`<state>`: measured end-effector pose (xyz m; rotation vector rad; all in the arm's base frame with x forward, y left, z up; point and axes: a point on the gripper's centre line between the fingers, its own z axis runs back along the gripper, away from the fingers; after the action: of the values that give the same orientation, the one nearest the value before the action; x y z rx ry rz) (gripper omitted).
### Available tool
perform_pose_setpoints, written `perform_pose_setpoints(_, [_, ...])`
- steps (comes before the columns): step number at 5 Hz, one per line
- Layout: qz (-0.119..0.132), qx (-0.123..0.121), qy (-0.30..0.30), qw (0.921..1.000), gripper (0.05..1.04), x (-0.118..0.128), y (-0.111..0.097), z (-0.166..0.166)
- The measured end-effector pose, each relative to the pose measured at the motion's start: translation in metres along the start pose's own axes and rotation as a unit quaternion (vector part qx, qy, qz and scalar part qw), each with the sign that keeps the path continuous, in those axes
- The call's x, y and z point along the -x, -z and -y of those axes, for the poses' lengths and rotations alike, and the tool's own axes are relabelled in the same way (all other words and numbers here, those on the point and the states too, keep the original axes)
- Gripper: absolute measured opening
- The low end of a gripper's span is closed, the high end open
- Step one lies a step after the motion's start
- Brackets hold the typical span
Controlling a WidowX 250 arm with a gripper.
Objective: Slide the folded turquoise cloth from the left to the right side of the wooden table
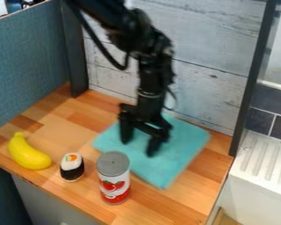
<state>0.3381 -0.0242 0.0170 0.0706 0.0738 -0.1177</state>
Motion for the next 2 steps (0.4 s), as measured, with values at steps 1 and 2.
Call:
perform_pose_setpoints(1, [0.000, 0.012, 0.028, 0.9995, 1.001, -0.0081, -0.0012, 0.0246])
perform_pose_setpoints(2, [-0.009, 0.011, 0.019, 0.9997, 1.001, -0.0048, -0.0012, 0.0304])
